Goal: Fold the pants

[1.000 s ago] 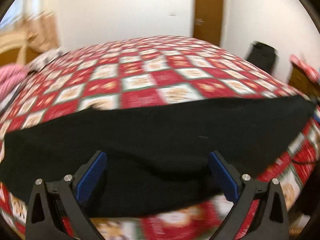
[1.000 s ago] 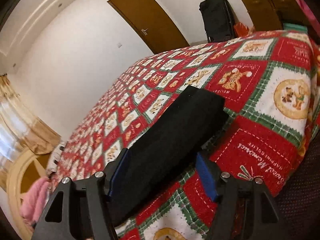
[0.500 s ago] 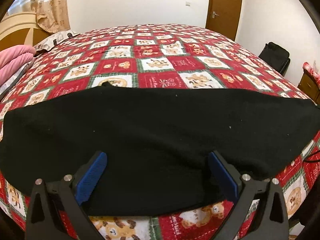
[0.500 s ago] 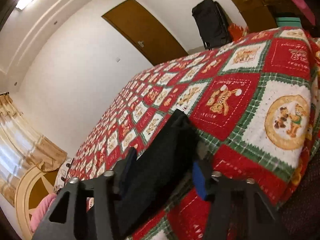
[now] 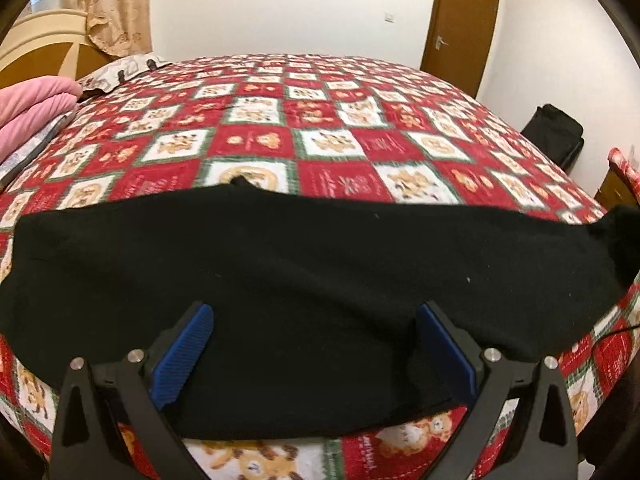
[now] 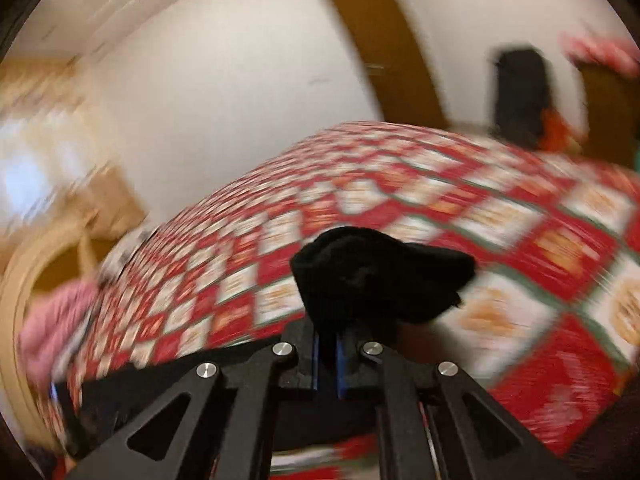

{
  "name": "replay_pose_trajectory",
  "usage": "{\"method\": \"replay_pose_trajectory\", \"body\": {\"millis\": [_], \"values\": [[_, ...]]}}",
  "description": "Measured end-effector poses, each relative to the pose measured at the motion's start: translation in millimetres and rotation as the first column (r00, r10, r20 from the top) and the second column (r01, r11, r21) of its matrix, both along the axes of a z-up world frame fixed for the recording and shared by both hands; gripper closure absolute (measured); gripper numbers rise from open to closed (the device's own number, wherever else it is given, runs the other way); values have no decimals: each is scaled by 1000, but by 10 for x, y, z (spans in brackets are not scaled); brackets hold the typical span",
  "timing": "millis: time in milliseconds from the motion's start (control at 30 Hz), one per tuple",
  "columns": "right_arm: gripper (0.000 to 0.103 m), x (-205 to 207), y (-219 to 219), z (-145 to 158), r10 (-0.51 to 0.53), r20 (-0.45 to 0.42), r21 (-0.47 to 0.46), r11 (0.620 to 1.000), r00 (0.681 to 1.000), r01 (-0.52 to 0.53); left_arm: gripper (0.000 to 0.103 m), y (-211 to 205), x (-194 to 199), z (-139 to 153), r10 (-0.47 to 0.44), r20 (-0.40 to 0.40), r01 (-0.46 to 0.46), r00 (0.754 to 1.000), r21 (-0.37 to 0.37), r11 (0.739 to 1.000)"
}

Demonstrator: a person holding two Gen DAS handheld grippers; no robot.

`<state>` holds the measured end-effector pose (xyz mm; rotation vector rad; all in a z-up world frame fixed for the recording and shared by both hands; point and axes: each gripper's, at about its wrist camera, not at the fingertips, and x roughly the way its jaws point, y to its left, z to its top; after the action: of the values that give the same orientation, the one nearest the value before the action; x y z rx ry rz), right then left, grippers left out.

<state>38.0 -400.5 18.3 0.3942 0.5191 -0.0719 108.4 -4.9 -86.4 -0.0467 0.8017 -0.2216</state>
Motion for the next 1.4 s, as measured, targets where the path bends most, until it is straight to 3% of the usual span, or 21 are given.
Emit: {"method": "replay_pose_trajectory", "body": {"millis": [167, 333, 500, 633, 733, 767, 800, 867, 967, 1000, 1067, 1167, 1233, 1267, 1400], "values": [[97, 388, 1090, -129, 273, -27, -42, 961, 962, -274, 0, 104, -18, 90, 8, 43, -9, 999, 13, 1000], [97, 591, 2121, -635, 468, -103, -118, 870, 878, -478, 0, 252, -37, 62, 2, 45, -6, 999, 70, 998], [96, 544, 2606, -1137, 506, -225, -263, 792, 833, -551, 0, 550, -42, -100, 55, 43, -62, 998, 174, 983], [92, 429, 2722, -1206, 494, -226, -398, 740, 840, -542, 0, 816, 17, -201, 117, -15, -116, 993, 65, 991], [86, 394, 2826, -1176, 475, -247, -473, 702, 845, -533, 0, 767, 15, -190, 106, -5, -106, 994, 71, 992], [82, 365, 2855, -1151, 481, -245, -476, 696, 842, -537, 0, 738, 9, -193, 97, -1, -97, 995, 82, 992], [59, 333, 2859, -1124, 503, -242, -459, 694, 830, -554, 0, 710, -2, -193, 90, 3, -90, 996, 92, 992], [28, 271, 2794, -1037, 625, -219, -310, 683, 749, -661, 0, 663, -23, -193, 70, 10, -70, 998, 102, 992], [29, 117, 2641, -847, 703, -173, -173, 668, 690, -724, 0, 613, -43, -117, 48, 24, -50, 999, 104, 993], [29, 52, 2524, -726, 710, -140, -146, 675, 690, -723, 0, 592, -43, -71, 41, 35, -44, 999, 100, 994], [32, -37, 2185, -446, 670, -60, -133, 729, 740, -671, 0, 493, -65, 97, 0, 82, -7, 997, 82, 997], [59, -54, 1504, -51, 483, -26, -186, 858, 875, -479, 0, 262, -81, 299, -72, 142, 64, 987, 62, 996], [68, 4, 1088, 38, 302, -58, -252, 918, 952, -306, 0, 5, -94, 439, -159, 178, 155, 971, 40, 987], [78, 57, 914, 37, 239, -72, -251, 935, 968, -250, 0, -141, -112, 492, -204, 197, 200, 959, 38, 979], [78, 340, 526, -153, 165, -142, -136, 973, 976, -185, 0, -773, -122, 600, -324, 264, 311, 908, 93, 946]]}}
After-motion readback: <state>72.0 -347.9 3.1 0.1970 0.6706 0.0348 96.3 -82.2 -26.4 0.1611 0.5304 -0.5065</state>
